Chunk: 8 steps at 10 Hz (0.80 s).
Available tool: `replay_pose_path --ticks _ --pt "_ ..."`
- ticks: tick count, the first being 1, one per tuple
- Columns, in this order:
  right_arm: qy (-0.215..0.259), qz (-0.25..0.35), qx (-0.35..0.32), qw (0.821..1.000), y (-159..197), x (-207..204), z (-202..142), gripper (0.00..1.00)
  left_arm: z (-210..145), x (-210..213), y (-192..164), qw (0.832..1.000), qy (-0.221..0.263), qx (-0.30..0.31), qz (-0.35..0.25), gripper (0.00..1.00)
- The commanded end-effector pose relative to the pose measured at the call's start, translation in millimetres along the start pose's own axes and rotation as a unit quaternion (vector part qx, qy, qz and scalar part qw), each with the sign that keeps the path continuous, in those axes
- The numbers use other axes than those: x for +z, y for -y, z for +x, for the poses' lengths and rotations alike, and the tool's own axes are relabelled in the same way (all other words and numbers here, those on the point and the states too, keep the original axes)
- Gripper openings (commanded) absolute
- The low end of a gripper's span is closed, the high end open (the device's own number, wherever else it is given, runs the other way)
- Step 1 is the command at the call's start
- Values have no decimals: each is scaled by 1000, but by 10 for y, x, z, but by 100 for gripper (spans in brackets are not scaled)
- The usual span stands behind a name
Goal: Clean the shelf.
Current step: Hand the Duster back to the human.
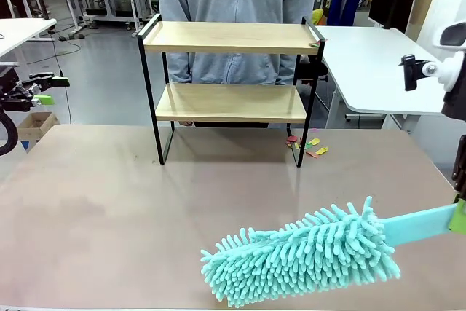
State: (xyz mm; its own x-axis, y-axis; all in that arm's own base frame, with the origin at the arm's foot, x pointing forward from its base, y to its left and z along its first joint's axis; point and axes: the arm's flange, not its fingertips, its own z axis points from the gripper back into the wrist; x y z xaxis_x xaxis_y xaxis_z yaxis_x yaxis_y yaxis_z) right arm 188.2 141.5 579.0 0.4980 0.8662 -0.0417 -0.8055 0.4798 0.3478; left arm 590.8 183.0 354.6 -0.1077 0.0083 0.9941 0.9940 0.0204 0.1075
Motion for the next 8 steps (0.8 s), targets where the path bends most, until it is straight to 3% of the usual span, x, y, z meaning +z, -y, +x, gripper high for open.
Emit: replay_pose_path --ticks 1,7,8 --pt "-4 0 -1 1000 3 53 -8 13 17 -7 25 1000 -3 -6 -2 100" --pt "0 0 0 1000 0 0 0 13 0 0 0 1000 0 0 0 100" --pt "34 1 29 999 236 150 68 13 156 -174 191 999 -29 20 -3 100"
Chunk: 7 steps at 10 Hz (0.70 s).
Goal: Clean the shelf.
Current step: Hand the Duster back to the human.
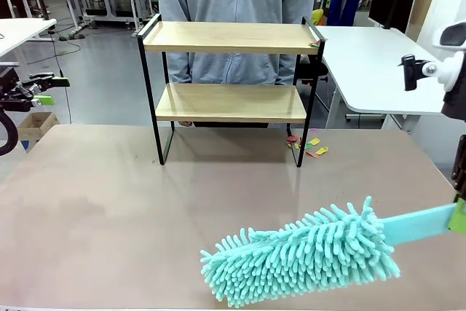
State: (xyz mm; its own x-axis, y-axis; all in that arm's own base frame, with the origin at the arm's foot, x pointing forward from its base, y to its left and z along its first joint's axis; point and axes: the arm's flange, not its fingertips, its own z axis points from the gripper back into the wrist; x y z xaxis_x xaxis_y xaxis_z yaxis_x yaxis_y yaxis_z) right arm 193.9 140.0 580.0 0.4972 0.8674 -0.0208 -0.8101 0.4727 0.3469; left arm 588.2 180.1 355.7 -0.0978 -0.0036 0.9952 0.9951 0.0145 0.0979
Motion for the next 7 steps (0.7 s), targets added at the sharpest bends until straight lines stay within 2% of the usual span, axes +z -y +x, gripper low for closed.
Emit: replay_pose_path --ticks 1,4,6,7 --pt "55 -3 37 998 446 242 100 13 250 -357 369 999 -49 21 -9 100" --pt "105 -7 103 989 1033 395 178 13 564 -779 920 998 -60 36 7 100" --pt "141 -32 173 974 1423 471 244 13 790 -1056 1397 996 -52 67 26 100" --pt "159 -24 188 969 1556 485 248 13 858 -1183 1582 994 -60 79 45 100"
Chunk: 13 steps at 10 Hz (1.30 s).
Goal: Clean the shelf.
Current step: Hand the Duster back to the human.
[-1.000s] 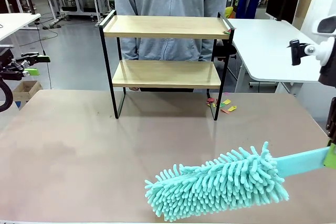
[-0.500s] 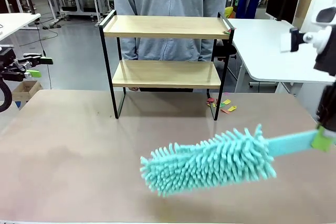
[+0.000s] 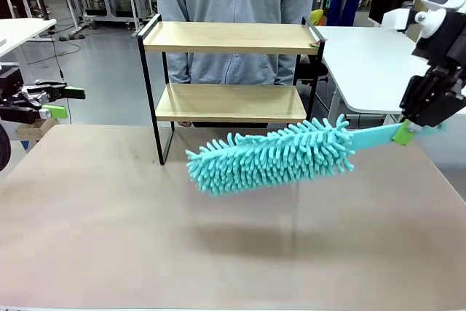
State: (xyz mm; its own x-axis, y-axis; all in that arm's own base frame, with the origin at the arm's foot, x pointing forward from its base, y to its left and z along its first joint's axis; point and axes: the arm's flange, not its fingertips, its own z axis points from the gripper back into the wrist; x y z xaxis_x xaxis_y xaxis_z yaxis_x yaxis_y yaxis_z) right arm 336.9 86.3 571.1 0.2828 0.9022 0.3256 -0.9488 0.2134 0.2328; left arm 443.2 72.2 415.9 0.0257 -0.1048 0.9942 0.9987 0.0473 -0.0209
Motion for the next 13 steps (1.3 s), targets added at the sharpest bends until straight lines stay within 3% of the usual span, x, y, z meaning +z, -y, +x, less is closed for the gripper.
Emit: replay_pose_path --ticks 1,3,4,7,8,9,11,13 --pt "60 6 40 997 245 46 -89 13 116 -256 336 998 -5 38 50 100" --pt "37 6 -18 999 383 21 -156 13 73 -398 394 996 -9 74 45 100" --pt "32 -7 18 999 239 19 -102 13 46 -197 338 999 -9 32 27 100" --pt "29 -5 4 1000 320 -12 -145 13 33 -282 389 998 -13 49 35 100" --pt "81 30 20 996 477 -77 -133 13 -43 -425 465 997 -43 37 57 100" --pt "118 27 20 992 562 -123 -131 13 -50 -631 636 998 -39 12 51 100" --pt "144 30 33 989 695 -222 -165 13 -23 -819 974 998 -7 -34 46 100" --pt "159 45 52 985 811 -279 -266 13 -104 -1088 1114 998 18 -39 34 100"
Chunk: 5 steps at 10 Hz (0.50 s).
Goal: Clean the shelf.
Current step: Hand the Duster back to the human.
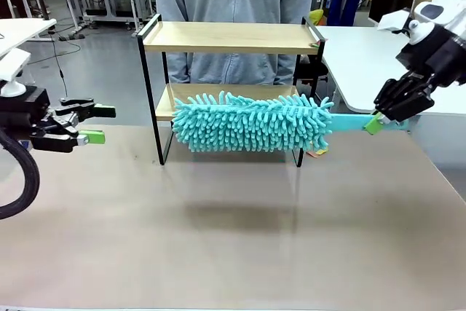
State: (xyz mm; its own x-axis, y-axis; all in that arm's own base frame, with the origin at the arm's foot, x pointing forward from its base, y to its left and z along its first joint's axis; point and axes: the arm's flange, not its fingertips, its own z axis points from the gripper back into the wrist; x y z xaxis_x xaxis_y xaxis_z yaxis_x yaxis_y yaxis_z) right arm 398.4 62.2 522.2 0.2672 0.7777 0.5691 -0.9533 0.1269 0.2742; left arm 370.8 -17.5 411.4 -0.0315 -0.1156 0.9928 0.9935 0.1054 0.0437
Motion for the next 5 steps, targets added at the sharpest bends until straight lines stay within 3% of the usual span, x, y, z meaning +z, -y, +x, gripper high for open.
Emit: replay_pose_path --ticks 1,4,5 --pt "30 12 33 999 103 29 -122 13 -152 -330 388 999 35 -12 -2 100" --pt "45 12 45 998 199 44 -227 13 -250 -639 346 997 70 11 -17 100" --pt "16 6 28 999 133 7 -182 13 -269 -730 328 997 73 19 -25 100"
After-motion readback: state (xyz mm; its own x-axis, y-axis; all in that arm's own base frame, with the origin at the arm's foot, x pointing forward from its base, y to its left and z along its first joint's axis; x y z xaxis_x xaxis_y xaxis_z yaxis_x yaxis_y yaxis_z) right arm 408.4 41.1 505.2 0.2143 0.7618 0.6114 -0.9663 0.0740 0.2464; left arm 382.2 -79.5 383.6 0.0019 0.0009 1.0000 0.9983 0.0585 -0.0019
